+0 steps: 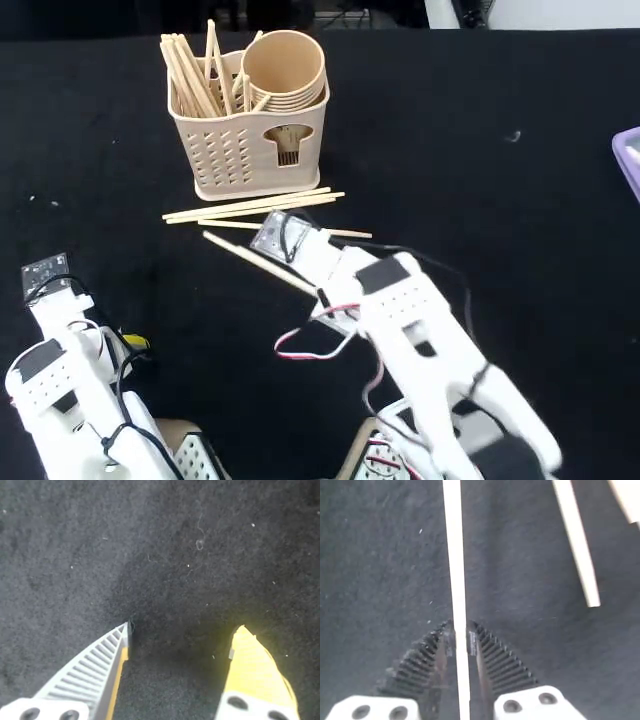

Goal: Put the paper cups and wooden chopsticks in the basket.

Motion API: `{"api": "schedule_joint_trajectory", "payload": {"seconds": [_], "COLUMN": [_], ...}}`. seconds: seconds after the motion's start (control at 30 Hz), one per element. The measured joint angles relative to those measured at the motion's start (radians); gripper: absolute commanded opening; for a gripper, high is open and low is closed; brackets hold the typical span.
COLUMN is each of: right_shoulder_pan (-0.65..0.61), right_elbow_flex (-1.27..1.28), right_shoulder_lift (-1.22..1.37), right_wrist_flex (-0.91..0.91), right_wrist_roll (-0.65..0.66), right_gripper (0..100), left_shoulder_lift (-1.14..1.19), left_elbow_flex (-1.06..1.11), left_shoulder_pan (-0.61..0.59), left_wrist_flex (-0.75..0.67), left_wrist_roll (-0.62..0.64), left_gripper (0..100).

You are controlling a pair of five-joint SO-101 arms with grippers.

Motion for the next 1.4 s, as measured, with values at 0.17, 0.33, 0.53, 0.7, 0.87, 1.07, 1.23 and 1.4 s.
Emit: {"api": "schedule_joint_trajectory", "payload": {"seconds": [0.17, 0.33, 0.53, 0.7, 0.87, 1.07, 1.23, 1.4], "right_shoulder_pan": [0.000, 0.000, 0.000, -0.058, -0.133, -0.149, -0.149, -0.140], "right_elbow_flex": [-0.046, -0.261, -0.410, -0.443, -0.548, -0.779, -0.931, -0.987], "right_shoulder_lift": [-0.224, -0.382, -0.351, -0.199, 0.008, 0.292, 0.526, 0.687], "right_wrist_flex": [0.068, 0.103, -0.121, -0.479, -0.802, -0.895, -0.898, -0.901], "right_wrist_roll": [-0.103, -0.206, -0.341, -0.509, -0.555, -0.563, -0.563, -0.563], "right_gripper": [1.1, 1.1, 1.1, 1.1, 1.1, 1.1, 1.1, 1.2], "left_shoulder_lift": [0.000, 0.000, 0.000, 0.000, 0.000, 0.000, 0.000, 0.000], "left_elbow_flex": [0.000, 0.000, 0.000, 0.000, 0.000, 0.000, 0.000, 0.000], "left_shoulder_pan": [0.000, 0.000, 0.000, 0.000, 0.000, 0.000, 0.000, 0.000], "left_wrist_flex": [0.000, 0.000, 0.000, 0.000, 0.000, 0.000, 0.000, 0.000], "left_wrist_roll": [0.000, 0.000, 0.000, 0.000, 0.000, 0.000, 0.000, 0.000], "left_gripper": [32, 32, 32, 32, 32, 32, 32, 32]}}
